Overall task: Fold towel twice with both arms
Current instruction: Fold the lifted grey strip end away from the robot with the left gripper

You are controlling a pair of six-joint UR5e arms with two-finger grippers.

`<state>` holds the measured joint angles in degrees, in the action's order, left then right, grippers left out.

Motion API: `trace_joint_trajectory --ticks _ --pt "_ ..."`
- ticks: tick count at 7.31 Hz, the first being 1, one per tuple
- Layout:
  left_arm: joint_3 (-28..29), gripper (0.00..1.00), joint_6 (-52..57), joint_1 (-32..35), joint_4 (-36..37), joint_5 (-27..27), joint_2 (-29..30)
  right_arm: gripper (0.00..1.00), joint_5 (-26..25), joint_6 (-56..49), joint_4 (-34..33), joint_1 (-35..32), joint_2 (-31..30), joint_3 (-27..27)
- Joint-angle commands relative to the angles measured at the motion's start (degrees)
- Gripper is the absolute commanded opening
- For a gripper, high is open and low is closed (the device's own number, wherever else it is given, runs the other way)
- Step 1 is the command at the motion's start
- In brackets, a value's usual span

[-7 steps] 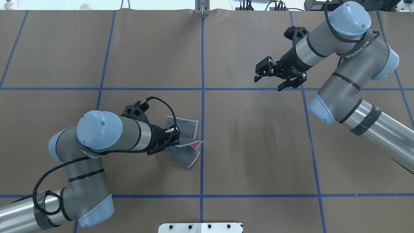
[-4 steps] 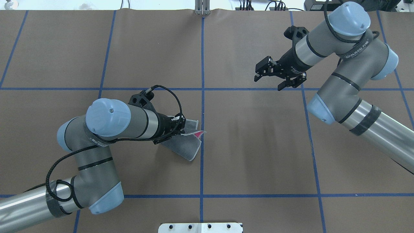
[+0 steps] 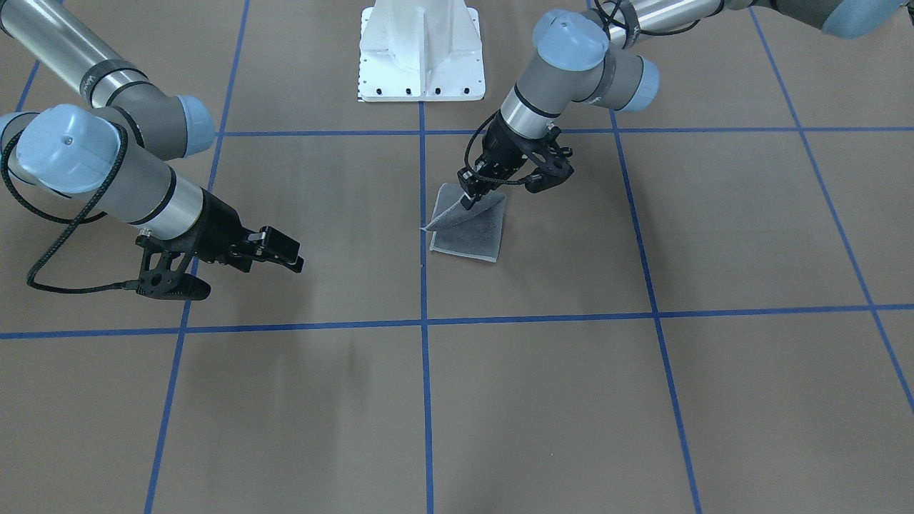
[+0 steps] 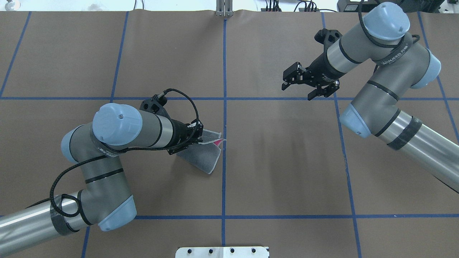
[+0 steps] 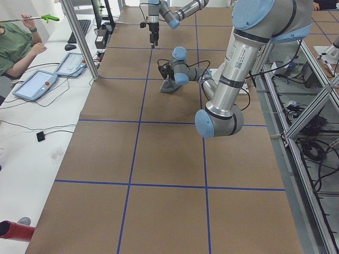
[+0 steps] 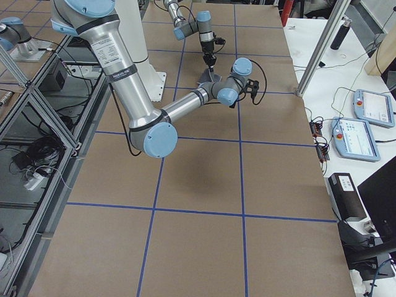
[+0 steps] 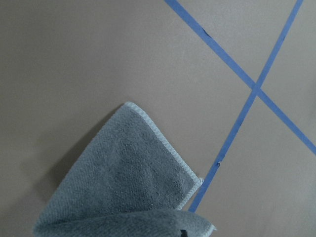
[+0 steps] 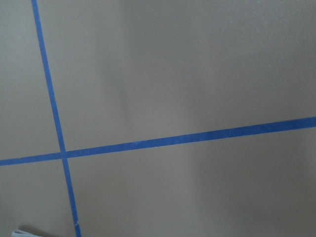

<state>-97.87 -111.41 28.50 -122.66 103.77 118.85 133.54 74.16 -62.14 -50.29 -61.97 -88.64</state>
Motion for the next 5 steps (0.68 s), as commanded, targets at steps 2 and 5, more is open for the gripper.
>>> trace_joint_trajectory --ticks 2,5 --pt "0.57 0.00 -0.82 1.64 -0.12 0.82 0.07 1.00 -0.13 -0.59 0.00 0.02 -0.08 0.48" --pt "3.28 0.00 -1.79 1.91 -0.13 0.82 1.81 1.00 -0.13 -1.21 0.09 0.02 0.00 1.27"
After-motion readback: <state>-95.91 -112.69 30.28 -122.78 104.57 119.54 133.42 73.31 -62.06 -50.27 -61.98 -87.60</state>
